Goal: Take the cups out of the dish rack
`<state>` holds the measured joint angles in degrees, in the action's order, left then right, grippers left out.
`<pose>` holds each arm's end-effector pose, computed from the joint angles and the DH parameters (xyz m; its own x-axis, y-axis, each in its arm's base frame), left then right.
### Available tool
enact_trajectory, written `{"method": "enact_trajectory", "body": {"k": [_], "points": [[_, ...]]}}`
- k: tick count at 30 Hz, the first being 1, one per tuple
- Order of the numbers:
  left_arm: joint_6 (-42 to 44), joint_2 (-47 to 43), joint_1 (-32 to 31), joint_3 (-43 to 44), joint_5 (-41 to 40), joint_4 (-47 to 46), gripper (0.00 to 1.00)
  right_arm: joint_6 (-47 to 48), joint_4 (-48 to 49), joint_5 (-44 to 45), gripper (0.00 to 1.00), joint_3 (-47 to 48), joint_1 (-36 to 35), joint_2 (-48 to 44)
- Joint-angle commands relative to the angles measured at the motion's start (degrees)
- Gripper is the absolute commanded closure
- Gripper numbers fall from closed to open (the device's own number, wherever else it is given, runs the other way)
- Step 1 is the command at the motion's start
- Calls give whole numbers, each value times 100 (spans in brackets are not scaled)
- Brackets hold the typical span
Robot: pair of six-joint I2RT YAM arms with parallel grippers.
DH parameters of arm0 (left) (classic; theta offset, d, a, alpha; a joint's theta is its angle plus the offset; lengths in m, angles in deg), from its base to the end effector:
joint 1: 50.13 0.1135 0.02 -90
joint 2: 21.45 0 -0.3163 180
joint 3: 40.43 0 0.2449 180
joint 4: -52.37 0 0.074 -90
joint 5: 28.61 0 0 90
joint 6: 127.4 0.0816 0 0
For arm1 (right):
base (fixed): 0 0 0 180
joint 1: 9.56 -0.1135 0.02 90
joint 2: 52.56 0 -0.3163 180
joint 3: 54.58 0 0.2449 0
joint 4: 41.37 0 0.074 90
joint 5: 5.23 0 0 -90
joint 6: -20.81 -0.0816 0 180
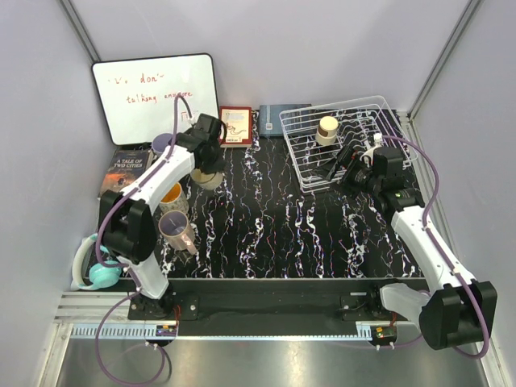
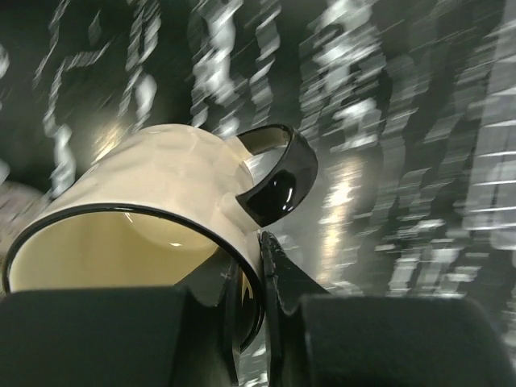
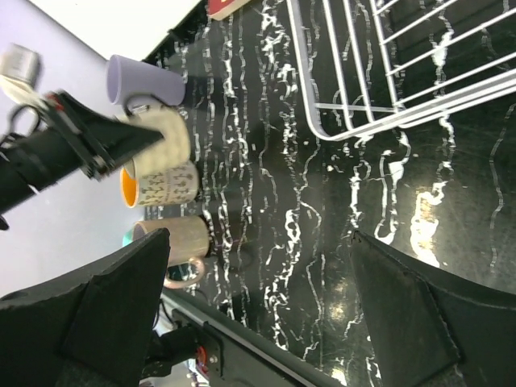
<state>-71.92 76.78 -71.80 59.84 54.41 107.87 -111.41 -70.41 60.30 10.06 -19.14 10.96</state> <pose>0.3775 -0.1393 0.3107 -0.7848 -0.2934 -0.5459 -0.1765 0.9502 -0.2570 0.2457 0.0757 0.3320 -0.6862 0.5044 -0.5240 -0.0692 0.6719 0.7374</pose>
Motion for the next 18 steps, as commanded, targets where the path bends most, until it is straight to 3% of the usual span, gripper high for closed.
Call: {"method": "enact_trajectory", "body": {"k": [1,9,18], "points": [[314,64,-117,-223,-716,465,100,293,-97,223,0,289,9,54],[534,213,-346,-628,-1183,421,100,284,35,100,0,140,9,151],[350,679,-268,-953,-541,-1,100,302,18,30,0,96,9,72]]}}
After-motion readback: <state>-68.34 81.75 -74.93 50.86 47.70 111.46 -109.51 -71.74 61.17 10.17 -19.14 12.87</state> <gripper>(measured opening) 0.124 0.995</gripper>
